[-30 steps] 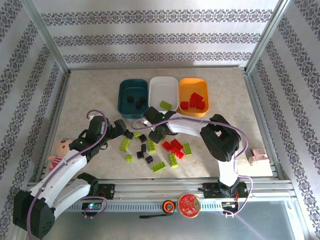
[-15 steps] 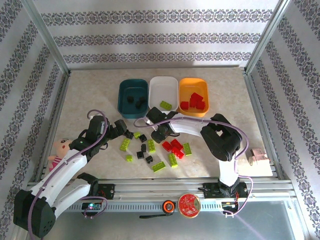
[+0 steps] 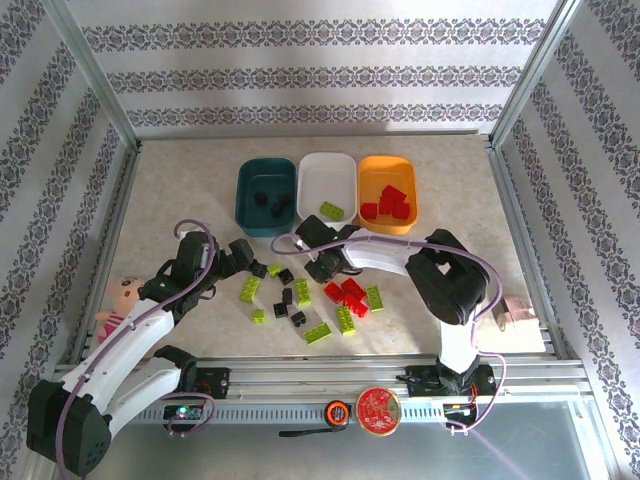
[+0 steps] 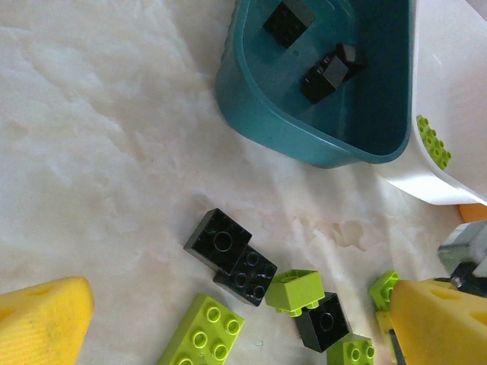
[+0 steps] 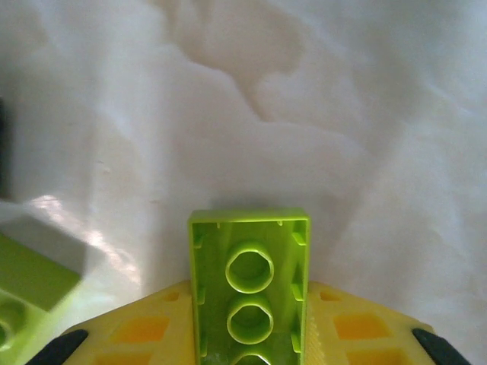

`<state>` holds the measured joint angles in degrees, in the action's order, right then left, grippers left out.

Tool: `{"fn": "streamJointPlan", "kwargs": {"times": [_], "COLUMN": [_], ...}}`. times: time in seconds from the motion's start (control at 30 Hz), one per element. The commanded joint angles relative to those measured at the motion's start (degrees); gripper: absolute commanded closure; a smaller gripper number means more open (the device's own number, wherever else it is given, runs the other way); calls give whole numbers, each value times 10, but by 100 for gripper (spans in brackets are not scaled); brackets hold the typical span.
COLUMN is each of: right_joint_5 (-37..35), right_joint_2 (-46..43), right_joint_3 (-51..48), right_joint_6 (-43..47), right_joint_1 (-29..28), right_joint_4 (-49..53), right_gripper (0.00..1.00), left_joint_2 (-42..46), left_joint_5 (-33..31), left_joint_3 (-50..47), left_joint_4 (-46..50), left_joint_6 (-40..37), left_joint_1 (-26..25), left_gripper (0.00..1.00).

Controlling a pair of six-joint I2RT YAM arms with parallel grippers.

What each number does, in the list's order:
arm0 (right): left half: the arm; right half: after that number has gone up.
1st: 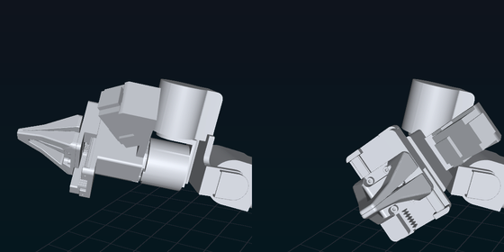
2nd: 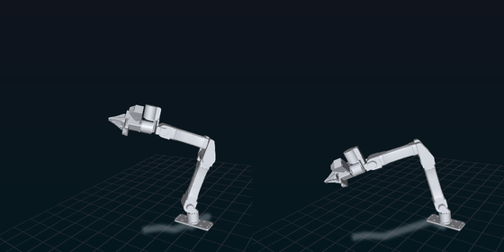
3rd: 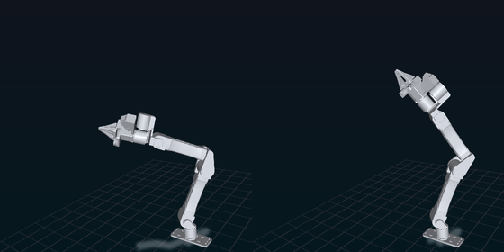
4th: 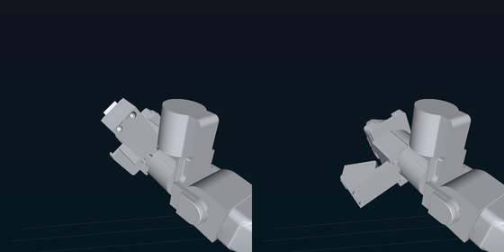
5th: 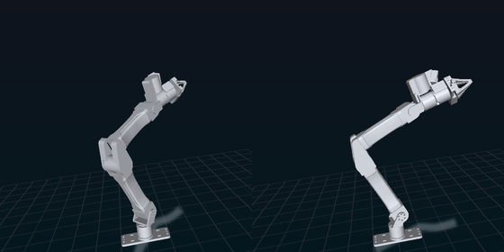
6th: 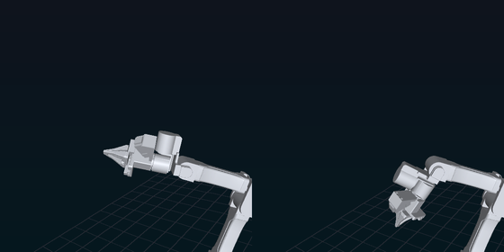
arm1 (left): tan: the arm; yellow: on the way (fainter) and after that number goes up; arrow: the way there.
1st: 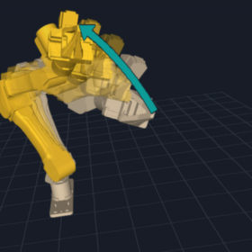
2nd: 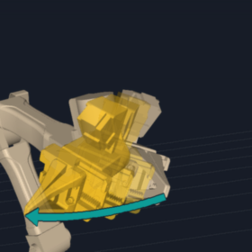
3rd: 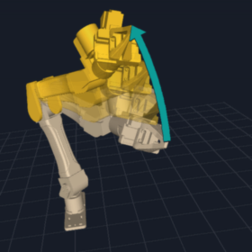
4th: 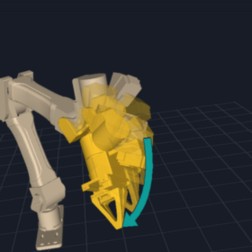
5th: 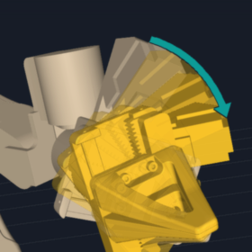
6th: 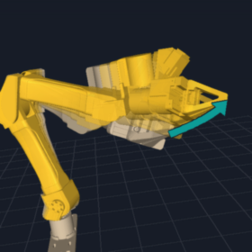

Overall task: Sort the legos into containers by color
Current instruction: Pick up the lego from the center of the table, then place the lego in the container.

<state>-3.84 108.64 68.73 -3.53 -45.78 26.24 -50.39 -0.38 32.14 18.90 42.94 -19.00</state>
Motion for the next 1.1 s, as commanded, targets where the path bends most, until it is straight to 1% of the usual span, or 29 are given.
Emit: {"fn": "streamJointPlan", "kwargs": {"times": [0.0, 0.17, 0.3, 0.4, 0.47, 0.6, 0.7, 0.8, 0.83, 0.93, 0.97, 1.07], "right_joint_5": [-6, 5, 2, -19, -41, -52, -52, -46, -46, -51, -54, -53], "right_joint_2": [-57, -118, -131, -95, -52, 13, 54, 85, 93, 98, 95, 70], "right_joint_3": [-11, -2, 35, 91, 130, 192, 237, 275, 284, 301, 303, 295], "right_joint_6": [-28, -49, -74, -90, -98, -122, -144, -158, -158, -161, -161, -162], "right_joint_1": [17, 26, 53, 75, 87, 109, 126, 133, 133, 134, 133, 133], "right_joint_4": [-27, -50, -70, -57, -44, -29, -19, -2, 0, 4, 4, -4], "right_gripper": [71, 71, 70, 69, 69, 69, 67, 57, 52, 29, 25, 20], "left_joint_2": [8, 8, 3, 0, -1, -1, -1, -3, -3, -7, -9, -18], "left_joint_5": [5, 16, 22, 25, 27, 29, 31, 36, 37, 39, 41, 43], "left_joint_3": [-1, -5, -5, -6, -4, -2, -3, -4, -4, -2, -1, 4], "left_joint_4": [-17, -34, -45, -47, -43, -26, -17, -12, -10, -6, -6, -4], "left_joint_6": [-7, -9, -9, -9, -10, -17, -22, -25, -26, -31, -32, -38], "left_joint_1": [9, 10, 9, 9, 9, 9, 10, 10, 10, 10, 10, 11], "left_gripper": [0, 0, 0, 0, 0, 0, 0, 0, 0, 0, 0, 0]}}
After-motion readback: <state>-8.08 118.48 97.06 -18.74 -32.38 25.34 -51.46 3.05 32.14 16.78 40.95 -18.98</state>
